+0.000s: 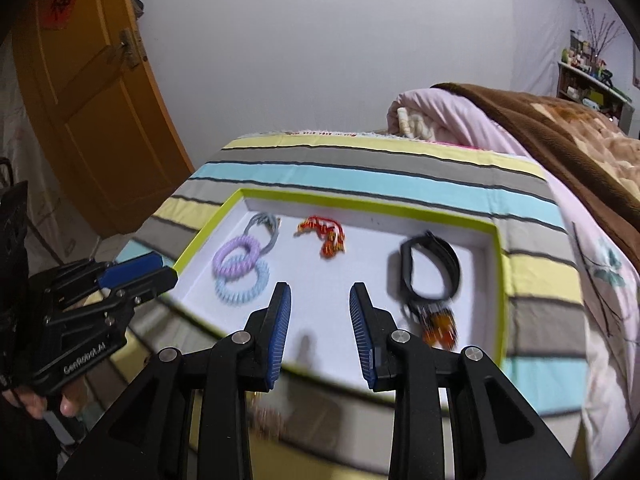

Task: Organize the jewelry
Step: 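Open both tools to drop the coil and bracelet into the box, then move both tools back over the remaining jewelry on the bedspread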

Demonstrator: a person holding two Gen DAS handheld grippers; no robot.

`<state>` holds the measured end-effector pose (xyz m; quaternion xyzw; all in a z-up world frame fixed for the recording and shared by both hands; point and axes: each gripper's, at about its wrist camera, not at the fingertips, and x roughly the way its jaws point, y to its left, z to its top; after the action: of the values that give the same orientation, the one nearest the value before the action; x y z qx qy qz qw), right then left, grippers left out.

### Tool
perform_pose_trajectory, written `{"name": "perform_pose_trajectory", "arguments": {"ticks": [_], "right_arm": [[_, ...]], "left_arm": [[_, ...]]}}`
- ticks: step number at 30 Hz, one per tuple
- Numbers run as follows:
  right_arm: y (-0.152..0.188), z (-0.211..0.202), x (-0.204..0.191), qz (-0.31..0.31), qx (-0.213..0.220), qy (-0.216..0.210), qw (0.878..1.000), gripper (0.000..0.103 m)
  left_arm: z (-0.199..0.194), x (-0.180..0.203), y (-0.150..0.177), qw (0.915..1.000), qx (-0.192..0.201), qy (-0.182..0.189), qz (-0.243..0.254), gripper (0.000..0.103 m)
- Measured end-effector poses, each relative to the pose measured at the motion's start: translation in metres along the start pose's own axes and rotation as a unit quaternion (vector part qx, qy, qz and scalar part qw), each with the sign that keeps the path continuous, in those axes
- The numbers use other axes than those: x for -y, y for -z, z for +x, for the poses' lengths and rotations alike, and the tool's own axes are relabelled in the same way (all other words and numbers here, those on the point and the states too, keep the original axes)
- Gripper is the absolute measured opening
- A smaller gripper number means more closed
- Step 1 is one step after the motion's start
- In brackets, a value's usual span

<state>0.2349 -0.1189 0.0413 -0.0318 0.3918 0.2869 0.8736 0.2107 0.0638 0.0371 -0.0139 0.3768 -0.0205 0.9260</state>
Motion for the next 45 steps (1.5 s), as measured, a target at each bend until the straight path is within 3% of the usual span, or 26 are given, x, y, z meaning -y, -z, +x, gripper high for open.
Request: {"name": "perform_pose_trajectory", "arguments": {"ticks": [9,24,34,45], "right_arm": [[0.059,-0.059,-0.002,0.006,0.013,0.006,1.0,0.031],[0.137,-0.108,0.018,0.067,0.004,0.017,0.998,0.031],[0.147,-0.118,0.036,0.091,0.015,0.049,0.994,0.031],[0.135,-0.094,0.045,0.11,0.008,0.06,0.992,0.032]], "left_arm": [[-0.046,0.02,0.043,0.9998,0.01,0.019,0.0,0.023],[-0.093,0.036,0.103,0.9992,0.011,0.036,-0.008,0.023],[-0.099,0.042,0.106,0.9989,0.02,0.042,-0.005,0.023],[-0.066,0.046,0.083,0.999,0.011,0.044,0.009,0.023]]}}
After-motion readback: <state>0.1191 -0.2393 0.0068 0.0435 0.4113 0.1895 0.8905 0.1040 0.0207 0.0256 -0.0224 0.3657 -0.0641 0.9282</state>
